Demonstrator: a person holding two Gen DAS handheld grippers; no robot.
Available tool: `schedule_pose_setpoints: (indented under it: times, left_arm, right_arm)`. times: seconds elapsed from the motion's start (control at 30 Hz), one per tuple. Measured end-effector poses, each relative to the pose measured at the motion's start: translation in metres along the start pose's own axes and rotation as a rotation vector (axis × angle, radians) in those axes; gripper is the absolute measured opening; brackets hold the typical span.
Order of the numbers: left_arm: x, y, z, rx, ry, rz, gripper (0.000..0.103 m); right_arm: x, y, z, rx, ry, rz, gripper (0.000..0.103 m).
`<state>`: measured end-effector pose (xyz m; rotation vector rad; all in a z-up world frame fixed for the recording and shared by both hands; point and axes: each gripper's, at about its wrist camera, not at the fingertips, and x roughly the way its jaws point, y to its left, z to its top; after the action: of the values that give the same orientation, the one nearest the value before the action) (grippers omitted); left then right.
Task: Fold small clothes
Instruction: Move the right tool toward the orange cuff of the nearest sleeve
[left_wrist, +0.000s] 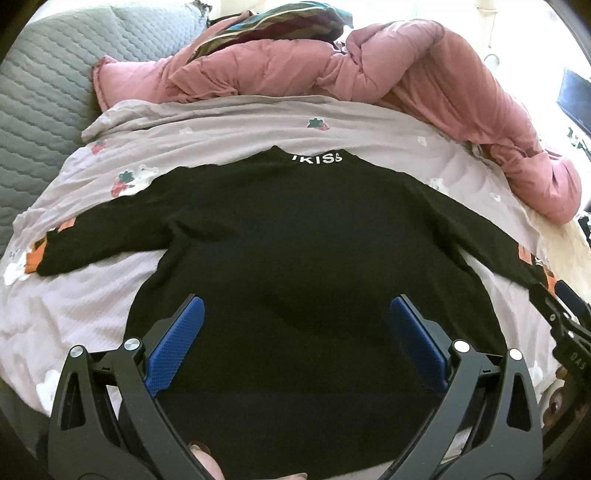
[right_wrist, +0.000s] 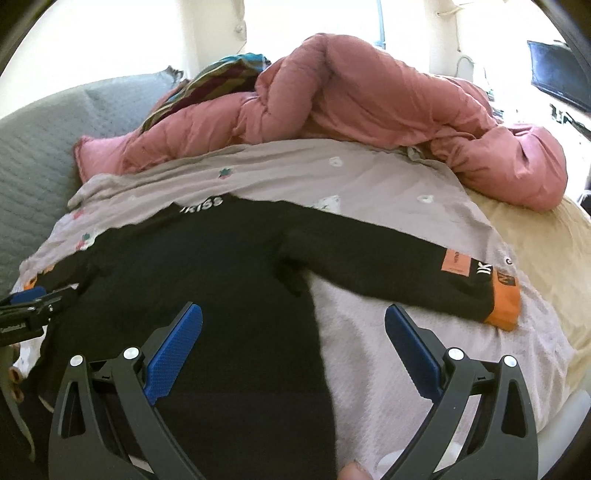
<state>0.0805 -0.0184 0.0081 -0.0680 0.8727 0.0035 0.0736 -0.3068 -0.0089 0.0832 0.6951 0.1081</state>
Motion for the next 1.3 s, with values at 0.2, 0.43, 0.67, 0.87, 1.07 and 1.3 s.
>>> schedule_pose_setpoints:
  times: [0.2,0.43,0.67,0.87,1.07,1.3]
  left_arm:
    - [0.017,-0.011,0.019,0.009,0.013,-0.004,0.095]
    - [0.029,-0.023,0.046,0.007,0.01,-0.023,0.095]
    - [0.039,-0.041,0.07,0.045,-0.001,-0.036,0.095]
    - [0.049,-0.054,0.078,0.075,0.01,-0.061,0.095]
    - [0.066,-0.064,0.085,0.091,0.025,-0.067,0.095]
    - [0.089,-0.065,0.092,0.091,0.042,-0.056,0.095]
  right_arm:
    - [0.01,-0.029,0.014,0.063,-0.012,-0.043,0.099]
    - [0.018,-0.063,0.021,0.117,-0.017,-0.095,0.099]
    - [0.021,-0.098,0.028,0.146,-0.019,-0.171,0.099]
    - [0.024,-0.138,0.028,0.222,-0.006,-0.23,0.099]
    - [0.024,-0.175,0.023,0.277,0.011,-0.3,0.099]
    - [0.027,-0.203,0.018,0.312,0.038,-0.324,0.099]
